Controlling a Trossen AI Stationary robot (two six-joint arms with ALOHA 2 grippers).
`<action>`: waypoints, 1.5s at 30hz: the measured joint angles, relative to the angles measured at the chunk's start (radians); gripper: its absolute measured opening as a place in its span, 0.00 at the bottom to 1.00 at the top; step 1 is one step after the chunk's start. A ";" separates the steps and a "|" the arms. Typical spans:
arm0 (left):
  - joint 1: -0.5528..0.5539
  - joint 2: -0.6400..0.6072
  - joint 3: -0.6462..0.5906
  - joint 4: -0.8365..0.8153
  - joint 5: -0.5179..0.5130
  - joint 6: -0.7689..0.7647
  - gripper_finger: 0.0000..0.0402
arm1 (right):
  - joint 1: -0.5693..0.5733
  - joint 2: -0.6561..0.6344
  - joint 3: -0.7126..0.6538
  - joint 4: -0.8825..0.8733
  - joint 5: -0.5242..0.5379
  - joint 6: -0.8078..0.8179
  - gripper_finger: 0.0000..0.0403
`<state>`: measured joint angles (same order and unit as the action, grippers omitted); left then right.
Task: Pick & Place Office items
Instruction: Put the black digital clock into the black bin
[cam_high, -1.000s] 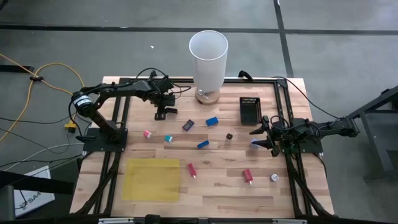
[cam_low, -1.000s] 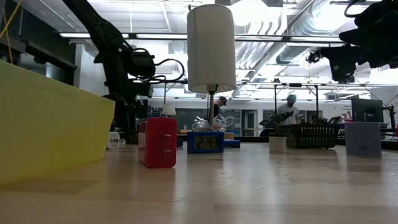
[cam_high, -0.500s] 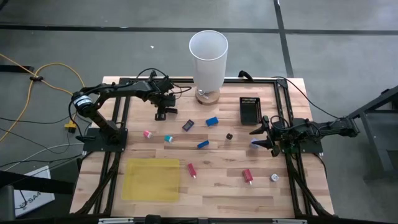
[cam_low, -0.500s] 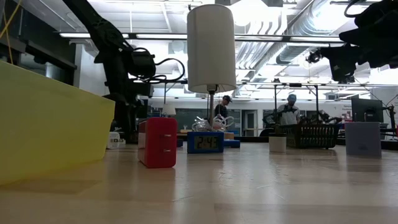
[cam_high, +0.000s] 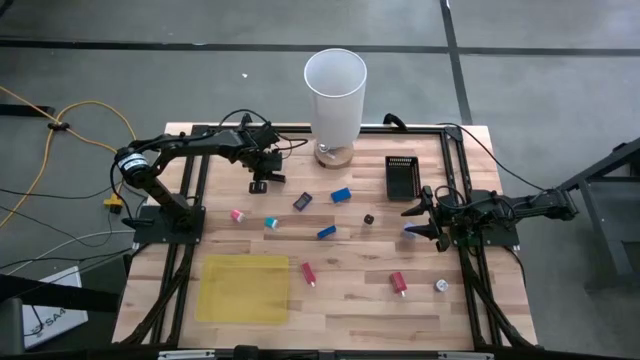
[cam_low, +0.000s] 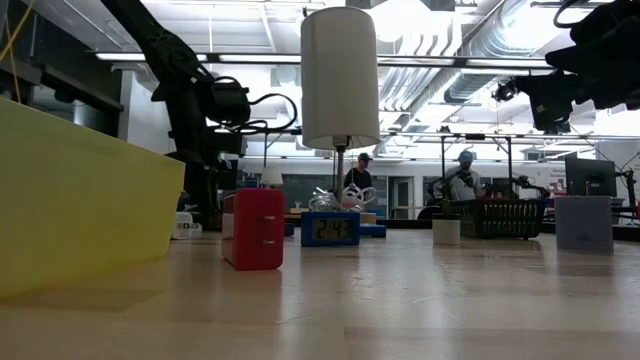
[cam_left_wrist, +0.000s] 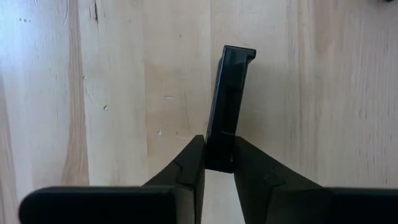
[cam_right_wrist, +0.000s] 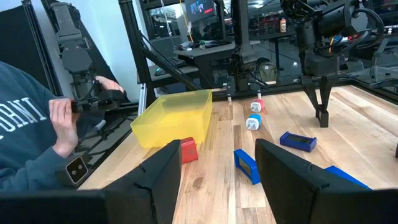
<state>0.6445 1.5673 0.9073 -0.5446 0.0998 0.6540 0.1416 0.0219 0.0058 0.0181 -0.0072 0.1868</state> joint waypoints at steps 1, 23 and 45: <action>0.000 0.000 0.000 0.000 0.000 0.000 0.15 | 0.000 0.000 0.000 0.000 0.000 0.000 0.47; 0.000 0.000 0.000 0.004 0.039 -0.003 0.14 | 0.000 0.000 0.000 0.000 0.000 0.000 0.47; -0.039 -0.073 0.000 0.082 0.111 -0.005 0.14 | 0.000 0.000 0.000 0.000 0.000 0.000 0.47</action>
<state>0.6051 1.4943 0.9073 -0.4621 0.2104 0.6486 0.1415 0.0218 0.0058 0.0181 -0.0074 0.1871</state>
